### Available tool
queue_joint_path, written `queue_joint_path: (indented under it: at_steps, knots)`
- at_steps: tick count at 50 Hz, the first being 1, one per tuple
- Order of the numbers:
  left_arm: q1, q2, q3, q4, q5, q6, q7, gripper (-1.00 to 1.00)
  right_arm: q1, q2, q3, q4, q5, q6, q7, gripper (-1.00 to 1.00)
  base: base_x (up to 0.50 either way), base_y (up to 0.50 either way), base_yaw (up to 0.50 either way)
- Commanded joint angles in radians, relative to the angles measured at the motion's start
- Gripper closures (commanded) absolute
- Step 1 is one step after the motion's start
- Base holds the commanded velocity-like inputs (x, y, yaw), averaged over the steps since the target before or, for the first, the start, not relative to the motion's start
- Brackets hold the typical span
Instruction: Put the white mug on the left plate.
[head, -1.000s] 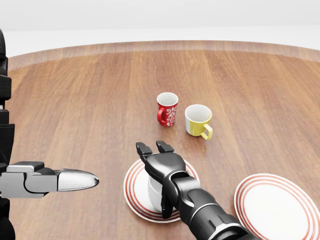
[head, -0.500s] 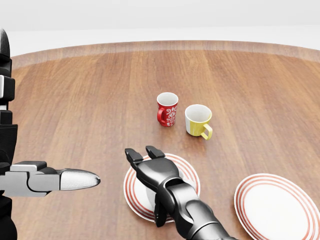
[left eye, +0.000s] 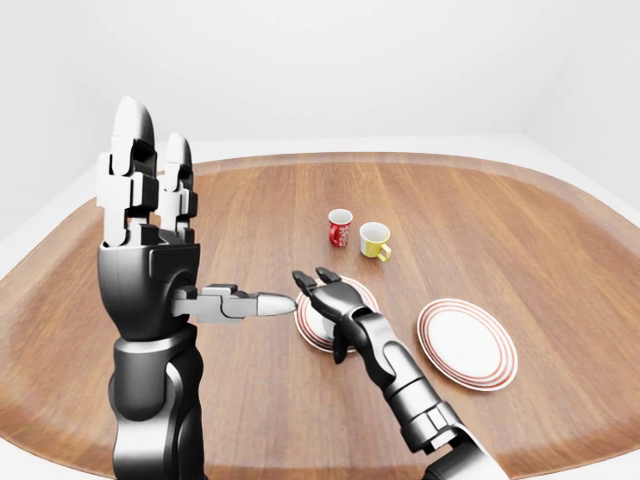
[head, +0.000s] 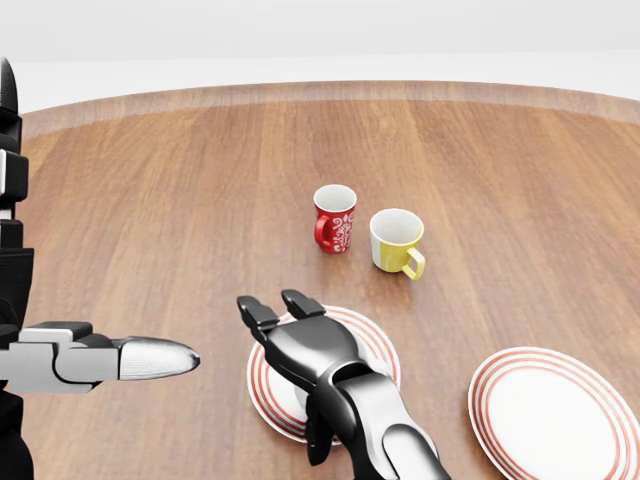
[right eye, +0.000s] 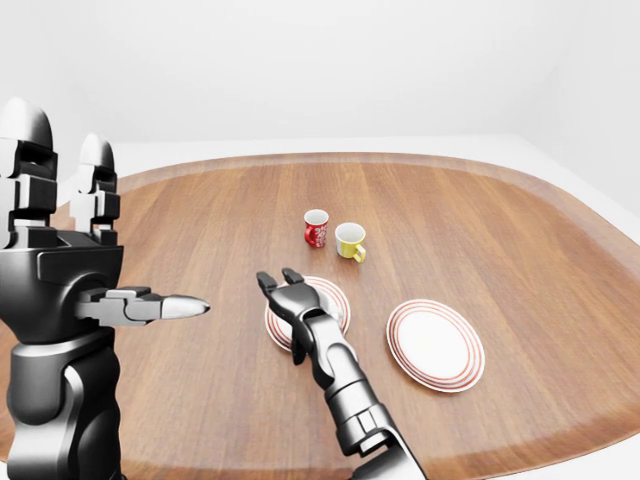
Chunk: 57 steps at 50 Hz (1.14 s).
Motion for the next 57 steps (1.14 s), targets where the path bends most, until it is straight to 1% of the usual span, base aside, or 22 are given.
queue_joint_path:
  at_steps: [1, 6, 9, 11, 12, 15, 16, 18, 20, 21, 22, 26, 28, 30, 31, 33, 36, 39, 45, 50, 53, 57]
  knots:
    - [-0.005, 0.002, 0.004, -0.007, -0.001, 0.000, 0.002, -0.98, 0.020, -0.018, -0.023, -0.087, 0.004, 0.020, 0.049, -1.00, 0.00, 0.00, 0.00]
    - [0.000, 0.000, 0.000, -0.005, 0.002, 0.000, 0.002, -0.98, -0.003, -0.035, -0.049, -0.113, 0.051, 0.046, 0.077, -1.00, 0.00, 0.00, 0.00]
    - [0.000, 0.001, 0.001, -0.004, 0.002, 0.000, 0.001, -0.98, 0.000, -0.039, -0.069, -0.168, 0.105, 0.080, 0.134, -1.00, 0.00, 0.00, 0.00]
    - [-0.001, 0.001, 0.002, -0.005, 0.002, 0.000, 0.001, -0.98, 0.027, -0.047, -0.065, -0.233, 0.121, 0.095, 0.170, -1.00, 0.00, 0.00, 0.00]
    - [-0.001, 0.001, 0.002, -0.005, 0.001, 0.000, 0.001, -0.98, 0.038, -0.043, -0.070, -0.261, 0.141, 0.113, 0.189, -1.00, 0.00, 0.00, 0.00]
    - [-0.001, 0.001, 0.002, -0.007, 0.001, 0.000, 0.001, -0.98, 0.072, -0.050, -0.072, -0.355, 0.179, 0.140, 0.247, -1.00, 0.00, 0.00, 0.00]
    - [-0.001, 0.001, 0.002, -0.007, 0.002, 0.000, 0.001, -0.98, 0.081, -0.055, -0.072, -0.385, 0.187, 0.140, 0.260, -1.00, 0.00, 0.00, 0.00]
    - [-0.001, 0.001, 0.001, -0.007, 0.002, 0.000, 0.001, -0.98, 0.102, -0.048, -0.082, -0.470, 0.235, 0.140, 0.325, -1.00, 0.00, 0.00, 0.00]
    - [-0.001, 0.001, 0.001, -0.008, 0.002, 0.000, 0.000, -0.98, 0.107, -0.055, -0.082, -0.512, 0.261, 0.140, 0.348, -1.00, 0.00, 0.00, 0.00]
    - [-0.002, 0.002, 0.003, -0.010, 0.001, 0.000, 0.000, -0.98, 0.116, -0.055, -0.092, -0.562, 0.284, 0.140, 0.388, -1.00, 0.00, 0.00, 0.00]
    - [-0.003, 0.002, 0.004, -0.010, 0.001, 0.000, 0.001, -0.98, 0.120, -0.064, -0.095, -0.589, 0.299, 0.140, 0.398, -1.00, 0.00, 0.00, 0.00]
    - [0.000, 0.001, -0.001, -0.012, 0.004, 0.000, 0.000, -0.98, 0.130, -0.086, -0.112, -0.651, 0.349, 0.140, 0.398, -1.00, 0.00, 0.00, 0.00]
    - [-0.003, 0.001, 0.001, -0.013, 0.004, 0.000, 0.000, -0.98, 0.143, -0.082, -0.129, -0.684, 0.408, 0.140, 0.398, -1.00, 0.00, 0.00, 0.00]
    - [-0.004, 0.002, 0.001, -0.013, 0.004, 0.000, 0.000, -0.98, 0.159, -0.084, -0.126, -0.707, 0.446, 0.140, 0.398, -1.00, 0.00, 0.00, 0.00]
    - [-0.001, 0.001, -0.002, -0.010, 0.006, 0.000, 0.000, -0.98, 0.183, -0.064, -0.138, -0.730, 0.506, 0.140, 0.398, -1.00, 0.00, 0.00, 0.00]
    - [0.000, 0.000, -0.003, -0.014, 0.006, 0.000, -0.001, -0.98, 0.211, -0.074, -0.132, -0.739, 0.561, 0.140, 0.398, -1.00, 0.00, 0.00, 0.00]
    - [0.001, -0.001, -0.004, -0.015, 0.008, 0.000, -0.001, -0.98, 0.226, -0.078, -0.149, -0.734, 0.668, 0.140, 0.358, -1.00, 0.00, 0.00, 0.00]
    - [-0.001, 0.000, -0.003, -0.016, 0.008, 0.000, -0.001, -0.98, 0.244, -0.070, -0.174, -0.749, 0.797, 0.140, 0.292, -1.00, 0.00, 0.00, 0.00]
    - [-0.003, 0.000, -0.001, -0.021, 0.006, 0.000, -0.001, -0.98, 0.252, -0.106, -0.206, -0.749, 1.017, 0.140, 0.235, -1.00, 0.00, 0.00, 0.00]
    - [-0.007, 0.001, 0.000, -0.023, 0.005, 0.000, 0.000, -0.98, 0.247, -0.139, -0.217, -0.743, 1.110, 0.140, 0.198, -1.00, 0.00, 0.00, 0.00]
    - [-0.004, 0.001, 0.000, -0.021, 0.004, 0.000, -0.001, -0.98, 0.247, -0.146, -0.222, -0.720, 1.144, 0.140, 0.181, -1.00, 0.00, 0.00, 0.00]
    - [-0.012, 0.004, 0.010, -0.022, -0.002, 0.000, 0.001, -0.98, 0.246, -0.144, -0.251, -0.660, 1.208, 0.140, 0.150, -1.00, 0.00, 0.00, 0.00]
